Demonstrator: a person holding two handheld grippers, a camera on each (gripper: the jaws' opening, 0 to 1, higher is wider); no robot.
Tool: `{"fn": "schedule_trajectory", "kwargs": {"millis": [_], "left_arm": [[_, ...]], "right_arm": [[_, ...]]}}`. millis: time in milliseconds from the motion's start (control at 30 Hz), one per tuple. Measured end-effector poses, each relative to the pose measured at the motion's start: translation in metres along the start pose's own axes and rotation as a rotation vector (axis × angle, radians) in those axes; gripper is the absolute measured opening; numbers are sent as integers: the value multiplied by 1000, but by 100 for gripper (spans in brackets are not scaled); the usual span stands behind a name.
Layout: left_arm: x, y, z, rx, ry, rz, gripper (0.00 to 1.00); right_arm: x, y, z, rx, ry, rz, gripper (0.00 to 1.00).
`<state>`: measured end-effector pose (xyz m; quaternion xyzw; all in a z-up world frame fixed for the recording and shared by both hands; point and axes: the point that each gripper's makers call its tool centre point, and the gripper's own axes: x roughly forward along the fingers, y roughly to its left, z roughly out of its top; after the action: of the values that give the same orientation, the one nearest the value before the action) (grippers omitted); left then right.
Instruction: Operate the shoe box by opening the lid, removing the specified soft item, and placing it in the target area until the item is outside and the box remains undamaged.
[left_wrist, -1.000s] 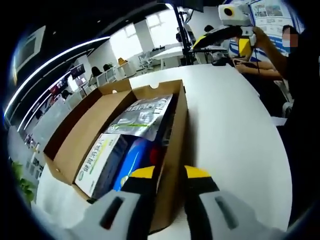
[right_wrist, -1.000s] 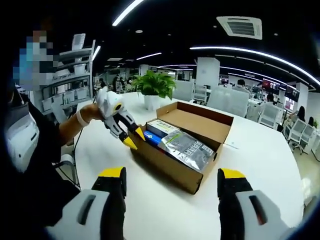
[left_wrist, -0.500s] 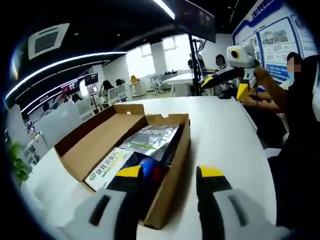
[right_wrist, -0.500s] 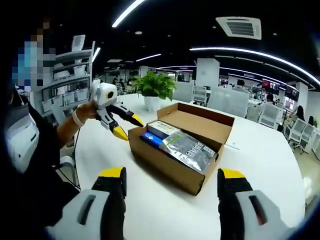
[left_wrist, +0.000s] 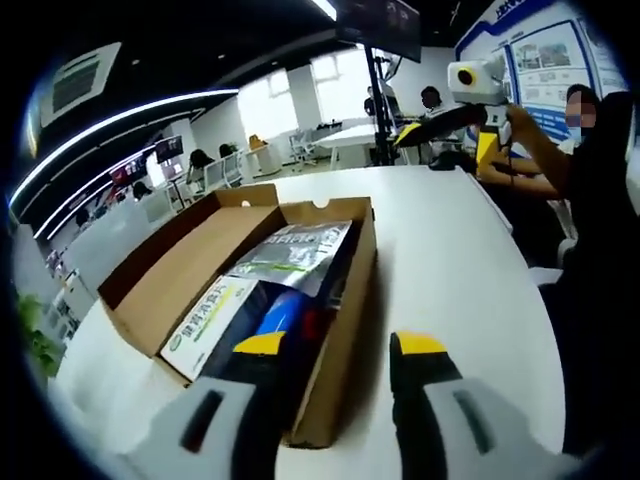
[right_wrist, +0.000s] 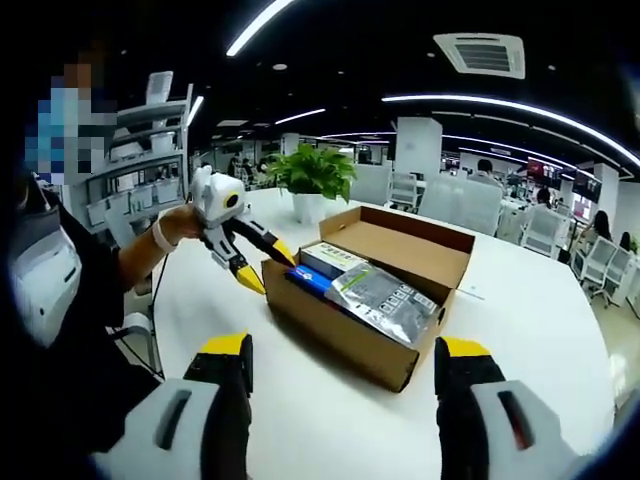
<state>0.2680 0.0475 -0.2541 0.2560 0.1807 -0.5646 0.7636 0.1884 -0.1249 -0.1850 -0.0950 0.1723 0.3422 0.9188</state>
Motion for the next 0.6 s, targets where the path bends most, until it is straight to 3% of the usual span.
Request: {"fn": "schedule_trajectory", "kwargs": {"millis": [300,600], "left_arm": [[10,4,-8,16,57,-25,34],[17,6,-19,59,160,-66,27]], "right_arm": [[2,0,-5,17,6,9,77],[3,-2,-4,16,-1,10,76]]}}
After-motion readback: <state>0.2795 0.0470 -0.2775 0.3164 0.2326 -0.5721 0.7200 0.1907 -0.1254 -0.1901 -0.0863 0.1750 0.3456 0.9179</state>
